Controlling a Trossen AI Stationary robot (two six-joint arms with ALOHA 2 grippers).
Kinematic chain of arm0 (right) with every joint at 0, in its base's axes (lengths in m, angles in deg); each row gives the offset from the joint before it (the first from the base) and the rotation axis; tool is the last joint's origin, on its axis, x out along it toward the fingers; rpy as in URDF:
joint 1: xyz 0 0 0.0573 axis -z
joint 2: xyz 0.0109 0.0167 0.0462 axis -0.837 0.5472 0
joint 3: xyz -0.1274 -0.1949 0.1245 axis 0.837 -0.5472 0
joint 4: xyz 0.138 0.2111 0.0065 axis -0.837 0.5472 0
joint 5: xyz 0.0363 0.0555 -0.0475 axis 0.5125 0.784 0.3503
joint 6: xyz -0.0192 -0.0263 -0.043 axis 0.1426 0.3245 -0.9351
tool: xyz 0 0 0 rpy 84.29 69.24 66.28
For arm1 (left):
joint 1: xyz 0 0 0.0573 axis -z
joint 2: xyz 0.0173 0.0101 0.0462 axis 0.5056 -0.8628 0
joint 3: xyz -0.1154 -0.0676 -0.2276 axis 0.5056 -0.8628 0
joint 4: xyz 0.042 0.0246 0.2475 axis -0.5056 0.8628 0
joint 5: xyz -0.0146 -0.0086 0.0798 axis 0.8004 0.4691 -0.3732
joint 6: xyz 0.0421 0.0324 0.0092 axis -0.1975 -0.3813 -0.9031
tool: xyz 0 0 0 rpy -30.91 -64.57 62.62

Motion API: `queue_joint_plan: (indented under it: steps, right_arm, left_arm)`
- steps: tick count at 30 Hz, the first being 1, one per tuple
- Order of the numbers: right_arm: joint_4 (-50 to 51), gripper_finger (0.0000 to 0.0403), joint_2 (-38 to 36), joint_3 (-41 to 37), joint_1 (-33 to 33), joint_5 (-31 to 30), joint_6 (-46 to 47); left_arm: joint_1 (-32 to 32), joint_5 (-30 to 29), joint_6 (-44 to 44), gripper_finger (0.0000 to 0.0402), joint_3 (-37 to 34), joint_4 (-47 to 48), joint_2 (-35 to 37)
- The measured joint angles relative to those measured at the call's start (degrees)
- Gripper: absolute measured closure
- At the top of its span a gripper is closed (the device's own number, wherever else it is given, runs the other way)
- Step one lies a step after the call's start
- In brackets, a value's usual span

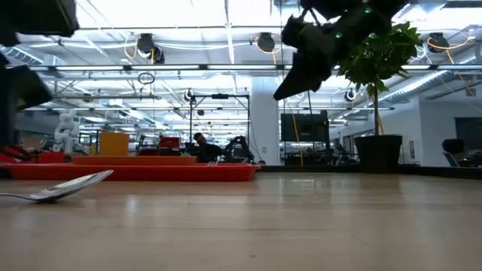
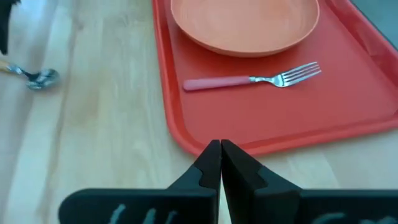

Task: Pick and place plate/cup/fork/spoon on tray
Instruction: Put the orange spoon on the red serving tray to right of the pink fork

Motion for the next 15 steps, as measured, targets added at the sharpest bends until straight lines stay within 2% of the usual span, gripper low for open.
queue_joint_plan:
  steps: [5,9,15]
  right_arm:
    - [-2.55,0.0399,-2.92,-2.56,-0.82,-1.46,4.94]
    - [-3.34,0.0399,-3.07,-2.56,-2.40,-7.43,6.99]
    - [-7.56,0.0399,-3.07,-2.56,-4.43,-9.27,8.74]
  left_arm:
    - [2.88,0.40,6.47,0.0185,-0.02,2.84,-1.78]
    - [4.16,0.38,9.38,0.0181,0.00,2.59,-4.64]
    - [4.85,-3.83,11.76,0.0181,0.22,1.35,-7.97]
